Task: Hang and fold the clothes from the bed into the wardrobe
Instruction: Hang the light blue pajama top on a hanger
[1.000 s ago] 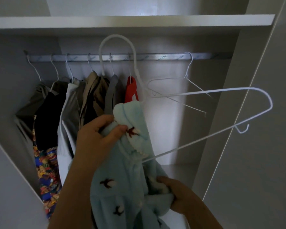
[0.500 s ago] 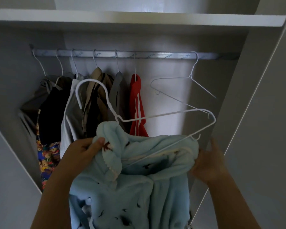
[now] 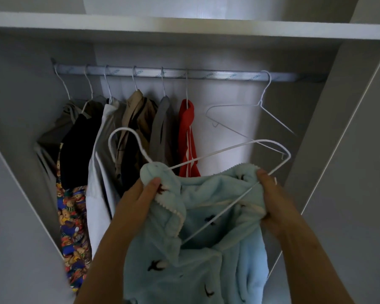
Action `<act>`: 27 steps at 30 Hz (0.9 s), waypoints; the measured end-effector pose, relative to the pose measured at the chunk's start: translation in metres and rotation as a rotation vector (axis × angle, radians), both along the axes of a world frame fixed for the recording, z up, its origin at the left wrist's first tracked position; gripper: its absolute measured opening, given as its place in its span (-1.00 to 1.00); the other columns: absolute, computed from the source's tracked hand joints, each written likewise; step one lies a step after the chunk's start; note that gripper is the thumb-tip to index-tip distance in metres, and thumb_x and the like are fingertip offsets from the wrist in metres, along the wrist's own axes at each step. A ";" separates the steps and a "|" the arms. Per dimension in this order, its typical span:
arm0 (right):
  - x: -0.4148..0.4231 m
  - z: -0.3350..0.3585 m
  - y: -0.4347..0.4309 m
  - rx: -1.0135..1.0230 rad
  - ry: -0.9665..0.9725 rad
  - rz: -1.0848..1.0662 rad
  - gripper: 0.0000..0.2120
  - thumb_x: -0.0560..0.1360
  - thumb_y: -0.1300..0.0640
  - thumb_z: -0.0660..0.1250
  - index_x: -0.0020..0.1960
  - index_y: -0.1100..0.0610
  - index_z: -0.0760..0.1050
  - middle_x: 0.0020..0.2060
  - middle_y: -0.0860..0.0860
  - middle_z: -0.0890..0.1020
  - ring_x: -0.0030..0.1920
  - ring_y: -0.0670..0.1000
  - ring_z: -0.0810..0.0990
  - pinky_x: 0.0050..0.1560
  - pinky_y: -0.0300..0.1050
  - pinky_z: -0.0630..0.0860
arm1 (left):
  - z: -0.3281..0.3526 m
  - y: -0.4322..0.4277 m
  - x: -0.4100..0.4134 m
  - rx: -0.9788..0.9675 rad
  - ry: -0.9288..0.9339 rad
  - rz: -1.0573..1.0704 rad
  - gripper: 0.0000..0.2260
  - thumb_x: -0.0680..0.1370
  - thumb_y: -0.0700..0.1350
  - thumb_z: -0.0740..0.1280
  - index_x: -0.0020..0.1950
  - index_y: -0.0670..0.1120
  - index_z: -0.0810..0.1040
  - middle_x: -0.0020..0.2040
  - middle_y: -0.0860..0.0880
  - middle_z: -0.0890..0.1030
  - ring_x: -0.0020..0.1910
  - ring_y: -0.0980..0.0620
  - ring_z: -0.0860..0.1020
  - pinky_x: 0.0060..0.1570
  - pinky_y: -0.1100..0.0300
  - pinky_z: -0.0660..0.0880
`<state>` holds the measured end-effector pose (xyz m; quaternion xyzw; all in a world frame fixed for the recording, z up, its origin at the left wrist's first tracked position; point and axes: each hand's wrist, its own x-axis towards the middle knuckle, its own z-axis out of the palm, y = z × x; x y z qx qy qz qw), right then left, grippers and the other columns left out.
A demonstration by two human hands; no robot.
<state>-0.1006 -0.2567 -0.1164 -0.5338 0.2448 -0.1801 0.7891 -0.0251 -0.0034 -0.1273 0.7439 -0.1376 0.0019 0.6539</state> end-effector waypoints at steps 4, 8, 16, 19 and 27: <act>0.002 0.001 0.005 -0.205 0.061 -0.014 -0.74 0.43 -0.15 0.33 -0.11 0.05 0.56 -0.16 0.10 0.67 -0.13 0.08 0.65 -0.16 -0.05 0.58 | 0.007 -0.016 -0.001 -0.044 -0.003 0.207 -0.33 0.31 0.54 0.04 0.13 0.10 0.52 0.08 0.06 0.56 0.12 0.00 0.50 0.23 0.02 0.39; -0.010 0.001 0.006 -0.155 -0.073 0.202 -0.64 0.29 0.01 0.39 0.03 0.15 0.58 -0.12 0.11 0.70 -0.11 0.08 0.67 -0.13 -0.10 0.61 | 0.010 -0.022 0.002 -0.101 0.022 0.336 -0.72 0.42 0.32 0.27 -0.23 0.13 0.50 -0.20 0.14 0.57 -0.14 0.09 0.54 -0.04 0.13 0.44; -0.027 -0.010 -0.005 -0.029 0.013 0.151 -0.68 0.44 0.44 0.26 0.18 0.31 0.48 -0.09 0.22 0.65 -0.20 0.15 0.63 -0.27 -0.13 0.61 | 0.006 0.008 0.015 -0.193 -0.011 0.383 -0.68 0.32 0.20 0.33 -0.14 -0.02 0.54 -0.21 0.00 0.59 -0.13 -0.07 0.57 -0.04 0.03 0.50; -0.022 -0.011 -0.008 -0.059 0.012 0.075 -0.69 0.52 0.40 0.18 0.26 0.30 0.43 -0.05 0.23 0.59 -0.18 0.14 0.56 -0.34 -0.16 0.59 | 0.007 0.014 0.012 -0.094 -0.034 0.320 -0.69 0.28 0.19 0.31 -0.18 -0.03 0.55 -0.23 -0.04 0.60 -0.12 -0.15 0.58 -0.03 -0.05 0.53; -0.009 -0.014 -0.010 0.084 0.081 -0.063 -0.88 0.54 0.30 0.21 -0.02 0.19 0.52 -0.42 0.04 0.66 -0.39 0.01 0.63 -0.39 -0.19 0.58 | 0.006 0.030 0.006 0.113 -0.104 0.225 -0.75 0.21 0.20 0.32 -0.33 0.04 0.53 -0.35 0.04 0.59 -0.25 -0.04 0.57 -0.15 0.06 0.51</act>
